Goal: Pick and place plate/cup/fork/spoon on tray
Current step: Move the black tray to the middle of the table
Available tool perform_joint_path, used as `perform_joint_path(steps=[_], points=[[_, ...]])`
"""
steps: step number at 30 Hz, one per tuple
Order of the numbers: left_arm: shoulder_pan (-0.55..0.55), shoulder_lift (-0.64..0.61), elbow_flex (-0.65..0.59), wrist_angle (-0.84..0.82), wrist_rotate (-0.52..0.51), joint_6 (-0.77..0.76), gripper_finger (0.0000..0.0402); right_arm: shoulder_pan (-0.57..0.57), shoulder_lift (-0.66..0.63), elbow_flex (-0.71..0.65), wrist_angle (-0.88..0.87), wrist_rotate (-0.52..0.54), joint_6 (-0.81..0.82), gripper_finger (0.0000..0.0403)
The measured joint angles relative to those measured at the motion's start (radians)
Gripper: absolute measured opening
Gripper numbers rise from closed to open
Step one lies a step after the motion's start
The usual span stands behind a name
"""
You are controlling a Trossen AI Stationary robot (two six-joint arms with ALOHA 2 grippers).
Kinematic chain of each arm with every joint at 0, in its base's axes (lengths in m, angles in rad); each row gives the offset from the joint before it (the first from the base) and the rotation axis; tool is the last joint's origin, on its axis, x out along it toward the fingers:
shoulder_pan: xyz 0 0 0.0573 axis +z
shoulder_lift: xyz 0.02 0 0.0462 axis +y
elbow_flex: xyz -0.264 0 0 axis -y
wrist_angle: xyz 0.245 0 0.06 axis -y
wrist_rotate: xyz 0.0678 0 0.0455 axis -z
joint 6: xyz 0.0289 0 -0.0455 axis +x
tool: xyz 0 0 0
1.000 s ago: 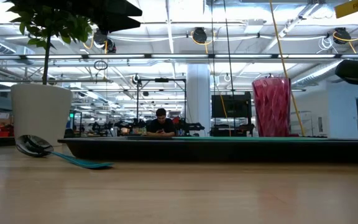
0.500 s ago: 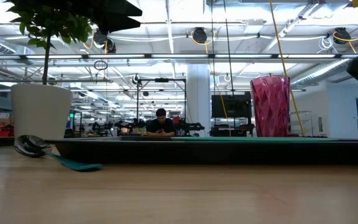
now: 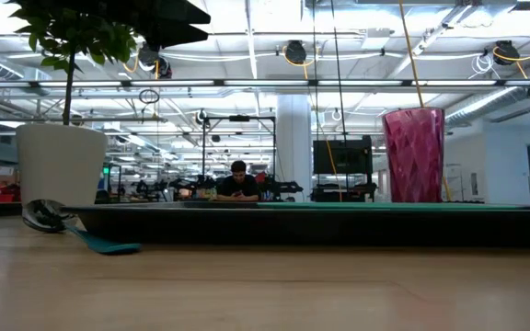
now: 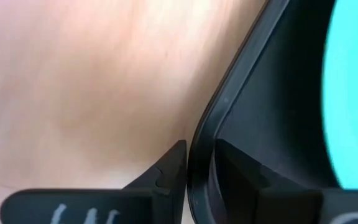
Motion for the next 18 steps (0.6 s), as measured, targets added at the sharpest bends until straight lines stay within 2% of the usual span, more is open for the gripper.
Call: perform_joint_path(steps=[10,18], points=[[0.0,0.0,0.0,0.0,0.0,0.0,0.0278,0.0,-0.033,0.011,-0.08,0.039,-0.003,0.0077],[0.0,0.0,0.0,0.0,0.0,0.0,0.0278,-0.001,-0.144,0.011,-0.068,0.078,0.043,0.0077]])
